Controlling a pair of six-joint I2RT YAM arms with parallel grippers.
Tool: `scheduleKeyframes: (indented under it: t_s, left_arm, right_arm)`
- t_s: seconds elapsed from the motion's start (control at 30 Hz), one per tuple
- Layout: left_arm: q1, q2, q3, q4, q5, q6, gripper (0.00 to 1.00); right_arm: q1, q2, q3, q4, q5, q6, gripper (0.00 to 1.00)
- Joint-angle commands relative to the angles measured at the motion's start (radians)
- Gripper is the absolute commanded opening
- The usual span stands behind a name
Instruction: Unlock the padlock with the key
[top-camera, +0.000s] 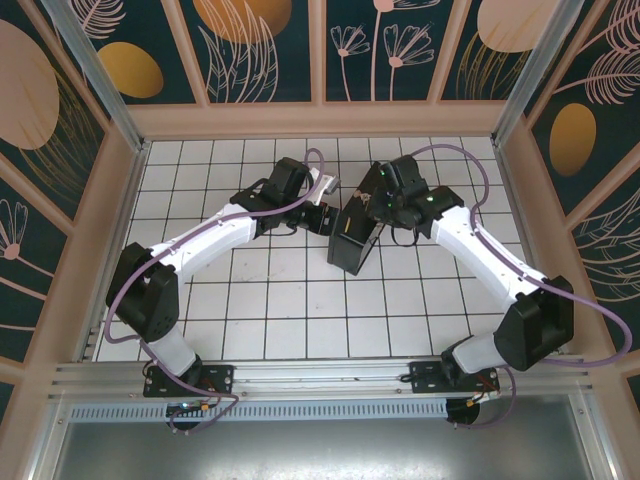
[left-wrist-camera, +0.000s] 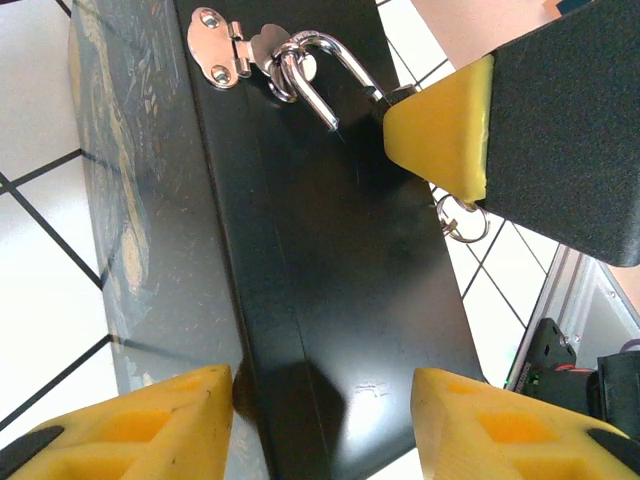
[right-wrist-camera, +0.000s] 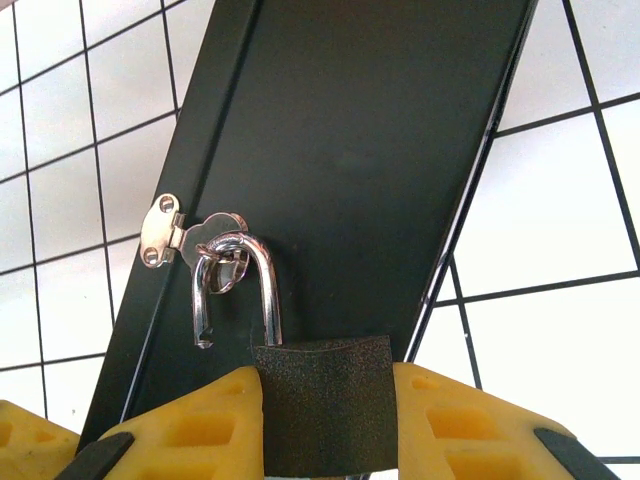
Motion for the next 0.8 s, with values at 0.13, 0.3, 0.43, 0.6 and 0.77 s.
scheduleKeyframes:
  t_s: [0.13, 0.3, 0.43, 0.6, 0.77]
  left_arm:
    - [-0.025, 0.0, 0.015, 0.01, 0.017, -0.033, 0.5]
    - [-0.025, 0.014, 0.058, -0.003, -0.037, -0.068, 0.5]
    - [-0.032, 0.014, 0.057, 0.031, -0.014, -0.108, 0.49]
    - [-0.053, -0.005, 0.033, 0.058, 0.064, -0.11, 0.49]
    - [-0.055, -0.022, -0.015, 0.109, 0.158, -0.123, 0.5]
  right_arm:
    - [0.074, 0.027, 0.059, -0.004, 0.074, 0.089, 0.03]
    - [0.104, 0.041, 0.089, -0.062, 0.069, 0.157, 0.03]
    - [0.12, 0.036, 0.096, -0.06, 0.123, 0.217, 0.0]
    - [0.068, -0.002, 0.029, 0.025, 0.134, 0.218, 0.0]
    - [0.046, 0.011, 0.06, 0.062, 0.109, 0.131, 0.01]
